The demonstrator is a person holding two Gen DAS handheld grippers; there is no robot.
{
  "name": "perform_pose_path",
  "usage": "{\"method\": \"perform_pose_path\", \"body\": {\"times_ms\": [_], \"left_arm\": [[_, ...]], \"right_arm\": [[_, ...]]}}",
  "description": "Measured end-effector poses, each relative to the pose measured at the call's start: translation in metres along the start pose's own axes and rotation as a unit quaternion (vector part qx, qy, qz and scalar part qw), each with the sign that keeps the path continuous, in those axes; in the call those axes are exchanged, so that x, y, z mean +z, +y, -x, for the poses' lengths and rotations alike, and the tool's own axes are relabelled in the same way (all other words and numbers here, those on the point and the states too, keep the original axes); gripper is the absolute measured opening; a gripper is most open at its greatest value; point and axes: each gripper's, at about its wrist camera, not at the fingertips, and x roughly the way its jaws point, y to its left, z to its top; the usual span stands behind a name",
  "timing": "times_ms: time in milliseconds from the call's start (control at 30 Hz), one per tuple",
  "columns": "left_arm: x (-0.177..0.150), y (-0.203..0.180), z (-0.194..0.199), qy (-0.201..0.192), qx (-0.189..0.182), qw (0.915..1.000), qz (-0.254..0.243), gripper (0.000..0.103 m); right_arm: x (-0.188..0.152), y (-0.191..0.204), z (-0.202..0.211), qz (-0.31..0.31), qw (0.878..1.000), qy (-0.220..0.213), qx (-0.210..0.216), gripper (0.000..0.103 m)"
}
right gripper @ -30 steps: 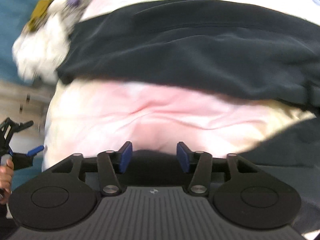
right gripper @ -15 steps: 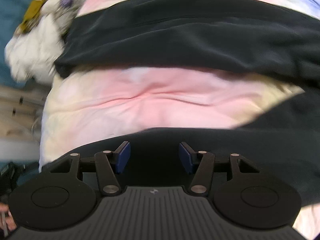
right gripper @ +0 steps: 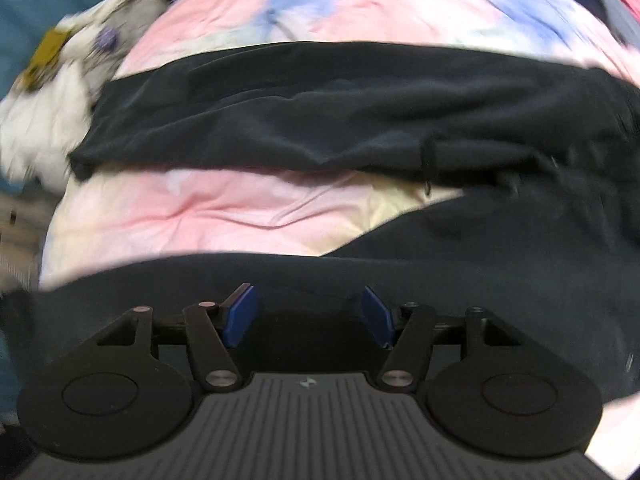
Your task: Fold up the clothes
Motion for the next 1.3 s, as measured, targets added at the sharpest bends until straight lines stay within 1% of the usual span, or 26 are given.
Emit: {"method": "perform_pose_path", "body": {"times_ms": [100, 167, 200, 267, 333, 400, 467, 500, 567, 633, 667, 700, 733, 767, 800, 833, 900, 933, 1000, 1100, 1167, 1233, 1300], "left_arm": [[-0.005, -0.035, 0.024, -0.016, -0.023, 0.999, -0.034, 0.004], [-0.01, -0.055, 0.041, -0.029, -0.04, 0.9974, -0.052, 0.004], [-0.014, -0.065, 0.047, -0.035, -0.046, 0.9966, -0.059, 0.004], [-0.017, -0.083, 0.053, -0.045, -0.057, 0.9953, -0.065, 0.004], [-0.017, -0.098, 0.056, -0.048, -0.065, 0.9941, -0.071, 0.004], [-0.016, -0.111, 0.059, -0.047, -0.066, 0.9931, -0.084, 0.004], [-0.015, -0.12, 0.059, -0.042, -0.063, 0.9927, -0.094, 0.004], [-0.014, -0.123, 0.059, -0.038, -0.062, 0.9928, -0.095, 0.004], [-0.014, -0.126, 0.057, -0.033, -0.062, 0.9928, -0.097, 0.004], [-0.012, -0.122, 0.055, -0.03, -0.055, 0.9939, -0.091, 0.004], [-0.011, -0.119, 0.053, -0.028, -0.051, 0.9945, -0.087, 0.004], [-0.01, -0.115, 0.052, -0.028, -0.048, 0.9952, -0.081, 0.004], [-0.009, -0.111, 0.051, -0.029, -0.046, 0.9959, -0.073, 0.004], [-0.007, -0.105, 0.048, -0.03, -0.046, 0.9964, -0.064, 0.004], [-0.005, -0.1, 0.045, -0.033, -0.049, 0.9969, -0.052, 0.004], [-0.003, -0.097, 0.043, -0.035, -0.055, 0.9971, -0.04, 0.004], [0.001, -0.095, 0.037, -0.04, -0.071, 0.9964, -0.025, 0.004], [0.005, -0.097, 0.034, -0.043, -0.081, 0.9956, -0.022, 0.004], [0.012, -0.108, 0.028, -0.045, -0.101, 0.9936, -0.023, 0.004], [0.026, -0.14, 0.02, -0.043, -0.136, 0.9886, -0.048, 0.004], [0.038, -0.164, 0.017, -0.046, -0.161, 0.9834, -0.069, 0.004], [0.048, -0.186, 0.017, -0.05, -0.19, 0.9766, -0.088, 0.004], [0.056, -0.202, 0.019, -0.055, -0.212, 0.9702, -0.104, 0.004]], "right_arm": [[0.008, 0.004, -0.005, 0.066, 0.997, 0.008, 0.026, 0.066], [0.017, 0.013, -0.01, 0.111, 0.993, 0.012, 0.048, 0.069], [0.022, 0.02, -0.013, 0.141, 0.988, 0.015, 0.055, 0.072], [0.03, 0.035, -0.021, 0.207, 0.976, 0.02, 0.061, 0.073], [0.039, 0.051, -0.034, 0.272, 0.96, 0.028, 0.064, 0.074], [0.05, 0.063, -0.046, 0.306, 0.947, 0.046, 0.088, 0.074], [0.061, 0.074, -0.06, 0.324, 0.934, 0.078, 0.133, 0.077], [0.066, 0.08, -0.067, 0.332, 0.926, 0.095, 0.155, 0.081], [0.074, 0.089, -0.082, 0.342, 0.911, 0.129, 0.19, 0.083], [0.078, 0.089, -0.096, 0.331, 0.904, 0.166, 0.213, 0.083], [0.079, 0.089, -0.103, 0.325, 0.9, 0.184, 0.225, 0.079], [0.08, 0.09, -0.108, 0.32, 0.896, 0.199, 0.234, 0.065], [0.077, 0.089, -0.103, 0.318, 0.898, 0.194, 0.233, 0.05], [0.074, 0.089, -0.099, 0.316, 0.9, 0.189, 0.231, 0.046], [0.071, 0.089, -0.094, 0.314, 0.902, 0.184, 0.23, 0.034], [0.068, 0.089, -0.09, 0.313, 0.904, 0.179, 0.229, 0.02], [0.062, 0.088, -0.08, 0.308, 0.909, 0.168, 0.226, 0.007], [0.063, 0.084, -0.071, 0.298, 0.914, 0.157, 0.225, 0.005], [0.064, 0.075, -0.053, 0.277, 0.926, 0.131, 0.222, 0.003], [0.075, 0.055, -0.012, 0.214, 0.958, 0.044, 0.186, 0.003], [0.085, 0.039, 0.02, 0.16, 0.971, -0.016, 0.179, 0.004], [0.092, 0.028, 0.052, 0.13, 0.973, -0.059, 0.182, 0.003], [0.092, 0.024, 0.08, 0.123, 0.971, -0.093, 0.183, 0.003]]}}
